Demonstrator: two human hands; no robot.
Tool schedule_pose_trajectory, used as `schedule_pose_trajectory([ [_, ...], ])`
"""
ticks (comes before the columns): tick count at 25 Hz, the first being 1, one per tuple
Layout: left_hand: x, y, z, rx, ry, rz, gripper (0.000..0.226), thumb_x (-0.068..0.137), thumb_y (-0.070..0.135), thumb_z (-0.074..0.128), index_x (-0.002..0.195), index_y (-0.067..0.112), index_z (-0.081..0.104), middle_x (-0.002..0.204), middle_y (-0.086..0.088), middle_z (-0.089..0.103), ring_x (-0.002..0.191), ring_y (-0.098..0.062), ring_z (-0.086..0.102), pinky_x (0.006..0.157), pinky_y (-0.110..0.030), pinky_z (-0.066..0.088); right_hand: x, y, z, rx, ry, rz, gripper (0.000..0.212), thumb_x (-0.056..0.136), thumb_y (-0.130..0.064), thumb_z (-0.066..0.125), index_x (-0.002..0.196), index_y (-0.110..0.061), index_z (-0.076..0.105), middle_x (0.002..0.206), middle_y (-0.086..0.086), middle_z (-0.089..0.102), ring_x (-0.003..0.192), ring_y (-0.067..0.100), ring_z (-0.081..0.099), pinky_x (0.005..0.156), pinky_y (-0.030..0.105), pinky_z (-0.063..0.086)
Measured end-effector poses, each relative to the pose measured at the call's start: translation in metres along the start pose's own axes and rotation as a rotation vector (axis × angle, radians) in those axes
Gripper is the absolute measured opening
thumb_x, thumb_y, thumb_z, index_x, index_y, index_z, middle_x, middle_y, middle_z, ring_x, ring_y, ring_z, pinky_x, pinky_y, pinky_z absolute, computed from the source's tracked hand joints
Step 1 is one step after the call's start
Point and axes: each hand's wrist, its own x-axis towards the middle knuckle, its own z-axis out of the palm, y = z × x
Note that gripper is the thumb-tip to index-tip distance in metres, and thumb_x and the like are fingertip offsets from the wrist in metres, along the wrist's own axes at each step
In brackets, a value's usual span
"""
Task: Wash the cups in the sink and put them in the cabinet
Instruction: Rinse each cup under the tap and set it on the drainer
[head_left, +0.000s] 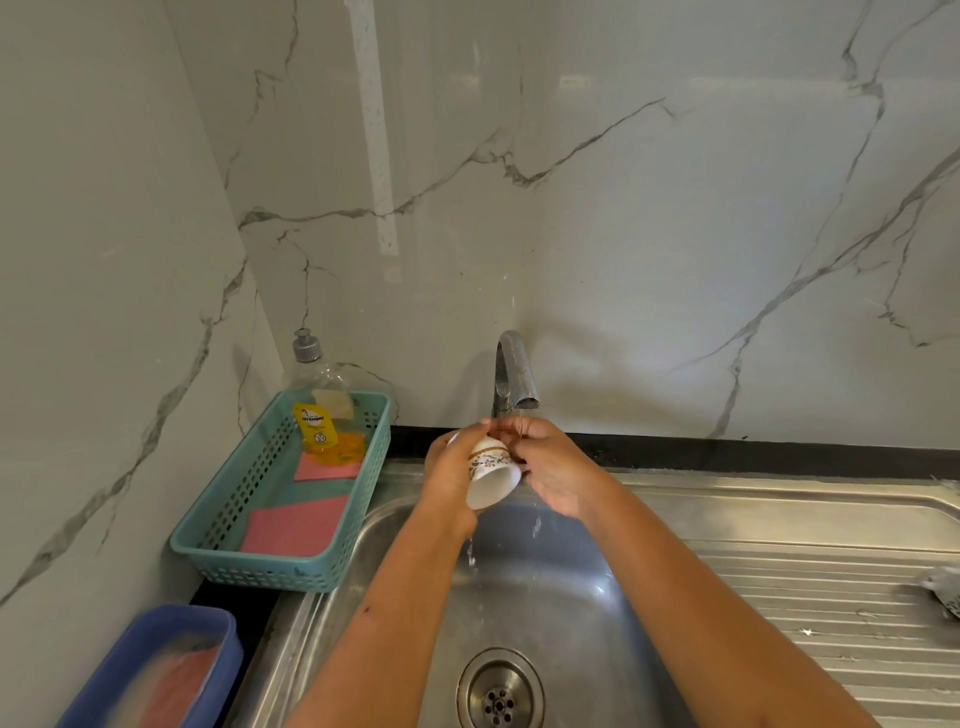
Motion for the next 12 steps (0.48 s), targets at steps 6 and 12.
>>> schedule_pose_trajectory([
  [6, -0.007, -0.007, -0.002, -0.214, 0.031, -0.322, 0.023, 0.094, 0.029, 0.048, 0.094, 0.009, 0.058, 0.077, -0.013, 0.061, 0.065, -0.026, 0.06, 0.052, -0.03, 0.055, 0.005, -0.008, -0.009, -0.619, 0.029, 0.063, 0.024, 0.088, 0.006, 0.05, 0.096, -0.007, 0.068, 0.095, 0.011, 0.067, 0.084, 0.019, 0.062, 0.071, 0.024, 0.054],
  [12, -0.004, 0.004, 0.001, -0.278, 0.061, -0.291, 0.02, 0.094, 0.019, 0.041, 0.098, 0.009, 0.058, 0.087, -0.017, 0.061, 0.077, -0.032, 0.06, 0.066, -0.04, 0.054, -0.015, 0.011, -0.005, -0.657, 0.163, -0.459, 0.017, 0.095, -0.01, 0.05, 0.108, -0.01, 0.061, 0.098, 0.001, 0.062, 0.081, 0.007, 0.057, 0.067, 0.015, 0.045],
])
